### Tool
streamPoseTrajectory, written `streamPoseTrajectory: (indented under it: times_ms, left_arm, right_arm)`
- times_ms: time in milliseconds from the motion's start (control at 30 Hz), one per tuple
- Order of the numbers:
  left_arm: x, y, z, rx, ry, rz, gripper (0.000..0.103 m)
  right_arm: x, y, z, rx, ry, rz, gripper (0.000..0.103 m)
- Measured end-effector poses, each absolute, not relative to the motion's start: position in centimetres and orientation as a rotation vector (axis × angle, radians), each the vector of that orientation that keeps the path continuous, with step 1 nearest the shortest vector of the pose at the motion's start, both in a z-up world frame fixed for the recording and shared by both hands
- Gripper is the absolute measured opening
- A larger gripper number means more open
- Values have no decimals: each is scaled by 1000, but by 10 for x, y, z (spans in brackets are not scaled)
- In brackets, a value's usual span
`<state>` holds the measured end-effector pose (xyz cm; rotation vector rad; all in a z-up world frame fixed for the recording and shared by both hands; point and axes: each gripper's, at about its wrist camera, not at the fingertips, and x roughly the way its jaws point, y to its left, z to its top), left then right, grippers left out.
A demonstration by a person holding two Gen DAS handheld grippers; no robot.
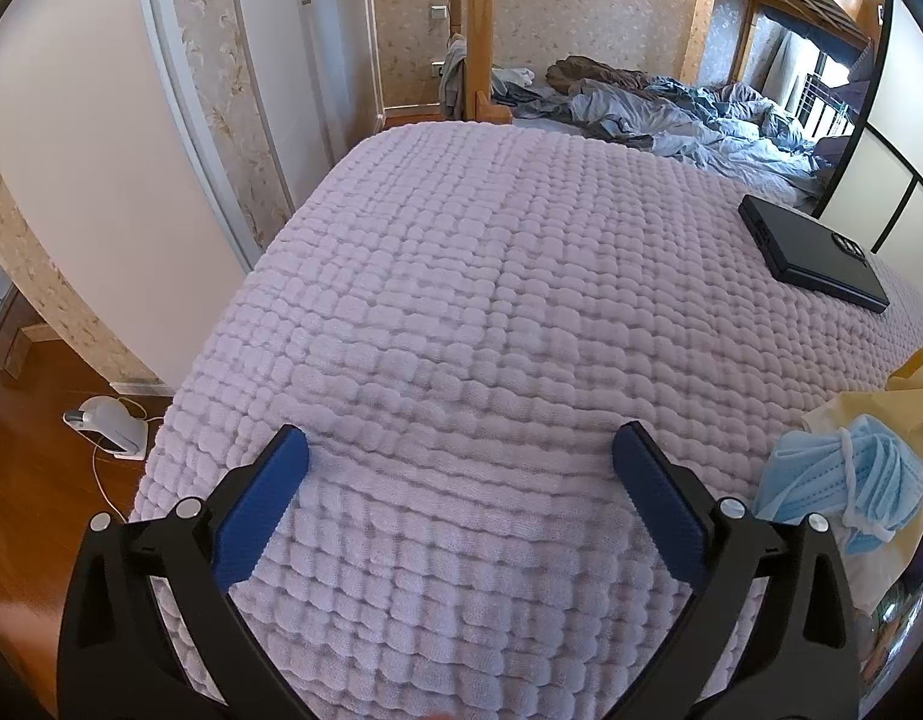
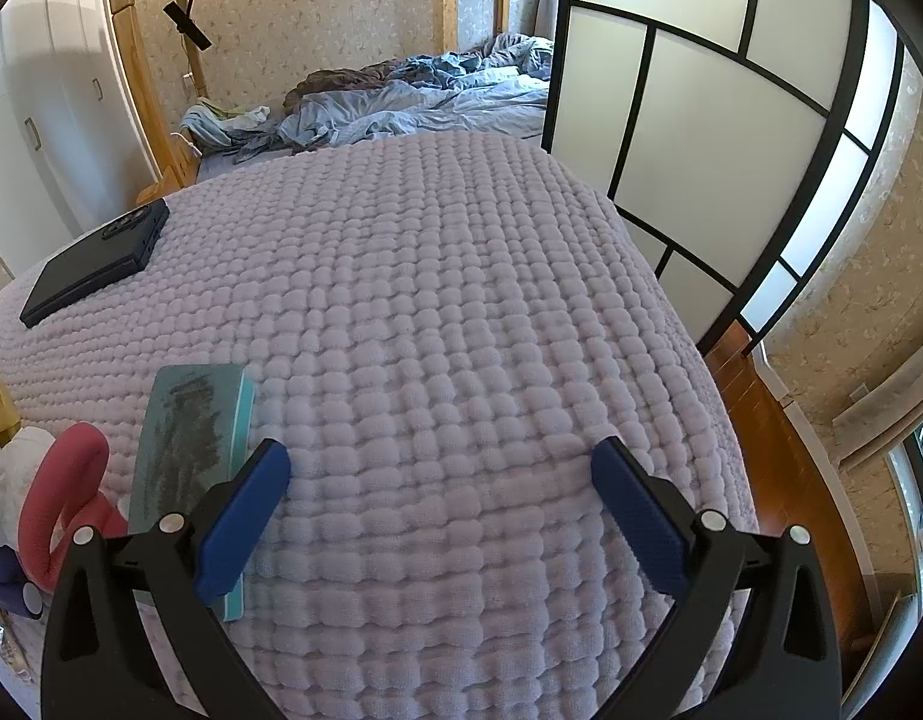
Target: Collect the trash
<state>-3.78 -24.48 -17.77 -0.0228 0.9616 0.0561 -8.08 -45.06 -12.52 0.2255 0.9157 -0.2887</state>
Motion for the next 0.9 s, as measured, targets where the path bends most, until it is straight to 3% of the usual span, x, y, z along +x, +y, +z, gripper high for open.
streamPoseTrajectory:
  times_ms: [900]
  left_arm:
    - [-36,-247,-178,-19,962,49,102]
  right_arm:
    - [-81,-450,-125,225,916,-288,99]
